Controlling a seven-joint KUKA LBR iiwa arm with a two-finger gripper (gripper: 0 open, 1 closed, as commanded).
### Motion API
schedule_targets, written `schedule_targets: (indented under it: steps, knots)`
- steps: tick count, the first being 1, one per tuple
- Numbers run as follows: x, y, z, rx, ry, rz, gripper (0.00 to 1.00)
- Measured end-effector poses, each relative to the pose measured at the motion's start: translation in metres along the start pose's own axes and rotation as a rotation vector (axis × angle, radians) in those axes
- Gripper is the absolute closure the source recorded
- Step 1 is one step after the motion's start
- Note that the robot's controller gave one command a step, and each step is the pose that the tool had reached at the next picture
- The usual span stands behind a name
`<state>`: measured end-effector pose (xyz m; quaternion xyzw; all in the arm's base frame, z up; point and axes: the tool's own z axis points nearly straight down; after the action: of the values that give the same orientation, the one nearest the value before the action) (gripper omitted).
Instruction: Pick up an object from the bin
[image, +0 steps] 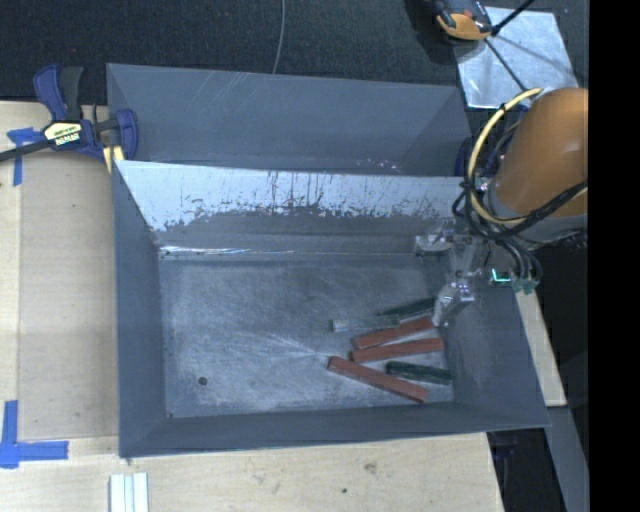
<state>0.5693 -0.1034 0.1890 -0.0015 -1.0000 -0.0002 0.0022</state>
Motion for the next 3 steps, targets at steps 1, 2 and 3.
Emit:
schedule_targets:
  steps: [1,2,3]
  knots:
    - [-0.002,0.000,-0.004,0.001,-0.008,-0.003,0.00]
    - [0.003,-0.010,0.066,0.001,-0.012,0.047,0.00]
    - [0.005,-0.015,0.079,0.000,-0.004,0.014,0.00]
